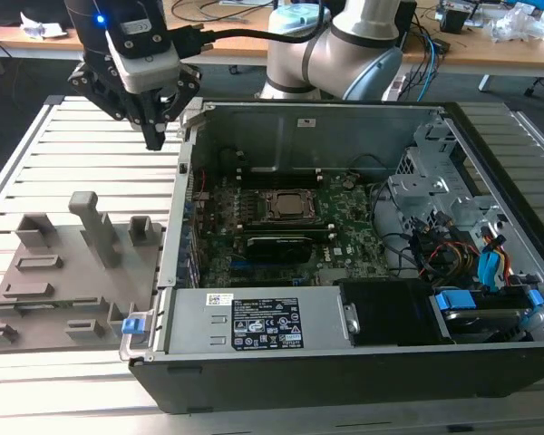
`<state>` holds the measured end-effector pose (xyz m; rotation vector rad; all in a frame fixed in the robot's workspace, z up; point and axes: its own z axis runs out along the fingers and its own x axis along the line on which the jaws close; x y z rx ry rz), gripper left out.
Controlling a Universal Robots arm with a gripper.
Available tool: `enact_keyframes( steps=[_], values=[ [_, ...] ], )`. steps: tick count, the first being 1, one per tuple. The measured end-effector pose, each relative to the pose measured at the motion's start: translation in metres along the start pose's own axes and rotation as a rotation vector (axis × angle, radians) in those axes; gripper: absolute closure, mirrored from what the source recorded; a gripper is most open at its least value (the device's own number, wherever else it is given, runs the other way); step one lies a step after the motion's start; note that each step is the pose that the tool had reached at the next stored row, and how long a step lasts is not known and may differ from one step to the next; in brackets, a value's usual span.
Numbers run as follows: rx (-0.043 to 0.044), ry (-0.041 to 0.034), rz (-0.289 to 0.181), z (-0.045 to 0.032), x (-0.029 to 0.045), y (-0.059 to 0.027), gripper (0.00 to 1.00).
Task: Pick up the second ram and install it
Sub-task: 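Reach for the second ram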
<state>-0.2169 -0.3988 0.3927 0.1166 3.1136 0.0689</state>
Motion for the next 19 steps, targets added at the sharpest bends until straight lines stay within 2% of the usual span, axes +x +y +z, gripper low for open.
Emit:
enact_keyframes(
  steps=[3,5,9,11,17,19],
  values=[
    [0.0001,0.0000,0.000,-0.0001,0.0064,-0.0005,0.89],
    [0.0000,0.0000,0.000,-0.0002,0.0151,-0.0011,0.89],
    [0.0000,0.0000,0.000,-0.0007,0.0412,-0.0031,0.89],
    [0.0000,0.0000,0.000,-0.0008,0.0477,-0.0036,0.89],
    [0.0001,0.0000,0.000,-0.0015,0.0837,-0.0063,0.89],
    [0.0000,-0.0002,0.000,-0.0015,0.0929,-0.0070,0.89]
  ],
)
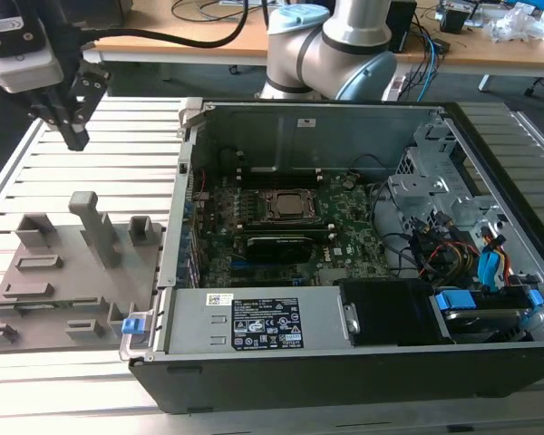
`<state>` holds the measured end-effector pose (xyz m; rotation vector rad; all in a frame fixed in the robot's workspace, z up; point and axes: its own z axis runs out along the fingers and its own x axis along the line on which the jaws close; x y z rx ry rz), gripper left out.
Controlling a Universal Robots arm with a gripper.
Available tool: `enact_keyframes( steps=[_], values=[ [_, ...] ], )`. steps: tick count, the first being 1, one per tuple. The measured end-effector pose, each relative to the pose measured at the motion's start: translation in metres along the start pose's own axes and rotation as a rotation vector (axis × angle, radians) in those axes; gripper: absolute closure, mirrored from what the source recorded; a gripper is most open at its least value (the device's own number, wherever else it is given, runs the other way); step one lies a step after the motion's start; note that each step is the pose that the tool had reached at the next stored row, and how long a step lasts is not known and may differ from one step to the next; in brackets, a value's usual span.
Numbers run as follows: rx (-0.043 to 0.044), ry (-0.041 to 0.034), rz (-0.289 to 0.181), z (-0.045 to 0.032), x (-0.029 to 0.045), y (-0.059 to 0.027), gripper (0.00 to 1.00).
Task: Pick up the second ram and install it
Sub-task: 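Reach for the second ram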
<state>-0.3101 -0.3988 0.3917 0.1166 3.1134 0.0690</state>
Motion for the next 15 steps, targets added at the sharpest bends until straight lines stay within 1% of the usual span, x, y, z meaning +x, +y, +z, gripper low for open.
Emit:
enact_keyframes(
  steps=[2,4,6,9,11,13,15],
  values=[
    [0.0001,0.0001,0.000,-0.0001,0.0064,-0.0005,0.89],
    [0.0001,0.0001,0.000,-0.0002,0.0148,-0.0011,0.89],
    [0.0001,0.0001,0.000,-0.0003,0.0216,-0.0016,0.89],
    [0.0001,0.0002,0.000,-0.0004,0.0290,-0.0022,0.89],
    [0.0001,0.0001,0.000,-0.0004,0.0395,-0.0030,0.89],
    [0.0001,0.0001,0.000,-0.0004,0.0479,-0.0036,0.89],
    [0.0001,0.0001,0.000,-0.0004,0.0520,-0.0039,0.89]
  ],
)
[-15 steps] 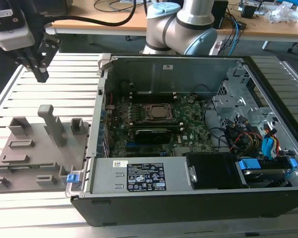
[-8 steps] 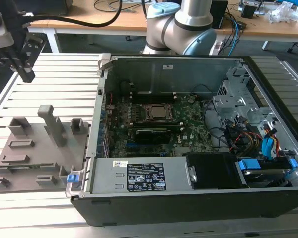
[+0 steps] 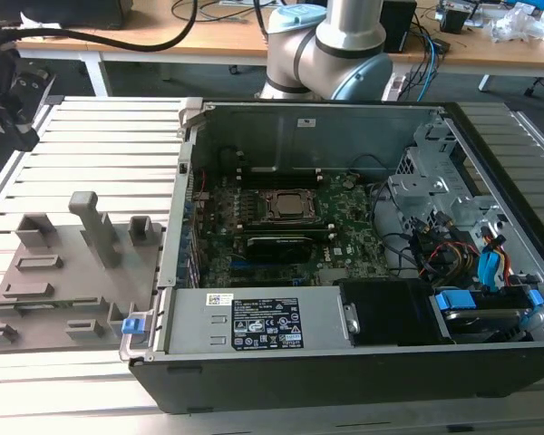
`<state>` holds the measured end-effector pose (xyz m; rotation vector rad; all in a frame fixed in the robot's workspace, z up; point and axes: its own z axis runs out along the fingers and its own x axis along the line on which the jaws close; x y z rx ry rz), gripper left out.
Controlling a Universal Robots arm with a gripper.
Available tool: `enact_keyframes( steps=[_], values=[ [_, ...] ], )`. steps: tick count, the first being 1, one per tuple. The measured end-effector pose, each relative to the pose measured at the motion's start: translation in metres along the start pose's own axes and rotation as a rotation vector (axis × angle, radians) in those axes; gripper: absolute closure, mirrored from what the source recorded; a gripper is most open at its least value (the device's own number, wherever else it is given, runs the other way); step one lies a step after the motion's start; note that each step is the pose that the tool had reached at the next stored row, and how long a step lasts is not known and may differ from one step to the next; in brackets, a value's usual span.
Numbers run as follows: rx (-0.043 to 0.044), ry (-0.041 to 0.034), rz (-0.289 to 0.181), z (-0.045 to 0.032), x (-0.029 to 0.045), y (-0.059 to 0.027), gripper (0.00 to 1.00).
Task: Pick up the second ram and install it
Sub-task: 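Reach for the second ram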
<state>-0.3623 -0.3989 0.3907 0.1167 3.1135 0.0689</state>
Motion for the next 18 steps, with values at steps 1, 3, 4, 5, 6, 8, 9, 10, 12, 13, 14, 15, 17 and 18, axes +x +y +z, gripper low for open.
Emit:
enact_keyframes(
  steps=[1,3,4,5,6,8,9,10,12,13,14,15,17,18],
  values=[
    [0.0000,0.0001,0.000,0.0000,0.0010,-0.0006,0.89],
    [-0.0001,0.0000,0.000,-0.0001,0.0023,-0.0038,0.89],
    [0.0000,0.0000,0.000,-0.0002,0.0032,-0.0060,0.89],
    [0.0000,0.0000,0.000,-0.0003,0.0040,-0.0086,0.89],
    [0.0000,0.0000,0.000,-0.0004,0.0058,-0.0158,0.89],
    [0.0011,0.0000,0.000,-0.0004,0.0058,-0.0265,0.89],
    [0.0023,-0.0002,0.000,-0.0004,0.0054,-0.0323,0.89],
    [0.0044,-0.0003,-0.001,0.0000,0.0049,-0.0399,0.89],
    [0.0082,-0.0006,-0.001,0.0020,0.0035,-0.0492,0.89],
    [0.0088,-0.0006,-0.001,0.0024,0.0032,-0.0527,0.89],
    [0.0094,-0.0006,-0.001,0.0027,0.0030,-0.0555,0.89],
    [0.0102,-0.0006,-0.001,0.0028,0.0028,-0.0581,0.89],
    [0.0102,-0.0007,-0.001,0.0028,0.0028,-0.0585,0.89],
    [0.0102,-0.0007,-0.001,0.0028,0.0028,-0.0587,0.89]
  ],
)
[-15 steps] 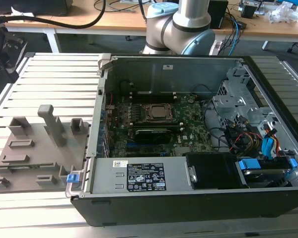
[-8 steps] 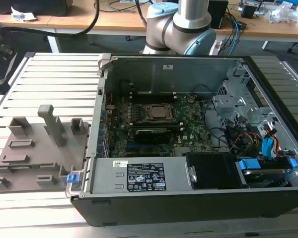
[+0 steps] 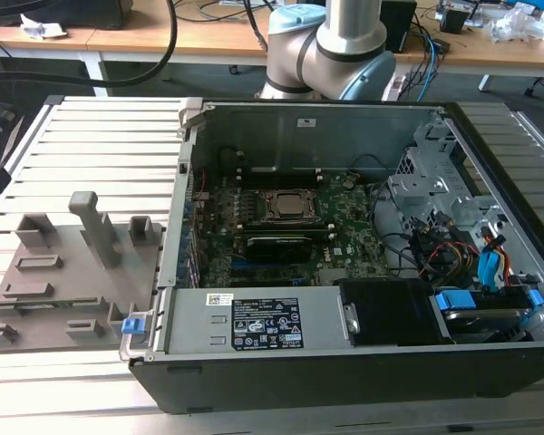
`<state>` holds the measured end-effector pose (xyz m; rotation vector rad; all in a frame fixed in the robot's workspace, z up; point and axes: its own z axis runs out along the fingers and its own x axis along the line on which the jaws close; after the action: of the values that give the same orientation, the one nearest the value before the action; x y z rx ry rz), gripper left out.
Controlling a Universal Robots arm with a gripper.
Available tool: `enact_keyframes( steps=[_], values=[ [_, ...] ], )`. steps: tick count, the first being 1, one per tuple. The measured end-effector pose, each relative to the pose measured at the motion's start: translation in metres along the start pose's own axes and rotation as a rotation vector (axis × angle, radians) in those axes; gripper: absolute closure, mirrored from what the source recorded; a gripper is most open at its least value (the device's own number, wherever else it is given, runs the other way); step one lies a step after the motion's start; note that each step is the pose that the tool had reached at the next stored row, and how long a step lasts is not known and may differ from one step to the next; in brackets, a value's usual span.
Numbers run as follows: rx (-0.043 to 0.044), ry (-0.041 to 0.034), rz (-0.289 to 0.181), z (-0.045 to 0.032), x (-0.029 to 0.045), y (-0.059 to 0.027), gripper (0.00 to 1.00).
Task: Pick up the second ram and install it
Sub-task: 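Reach for the second ram, then pick up the second ram and move it above second insertion slot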
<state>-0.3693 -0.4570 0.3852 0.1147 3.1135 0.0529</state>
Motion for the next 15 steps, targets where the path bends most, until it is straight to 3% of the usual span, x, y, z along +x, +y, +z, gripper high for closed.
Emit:
enact_keyframes(
  steps=[12,15],
  values=[
    [-0.0002,0.0002,-0.006,0.0000,0.0000,-0.0003,0.89],
    [-0.0010,0.0015,-0.042,-0.0001,0.0000,-0.0003,0.89]
  ],
)
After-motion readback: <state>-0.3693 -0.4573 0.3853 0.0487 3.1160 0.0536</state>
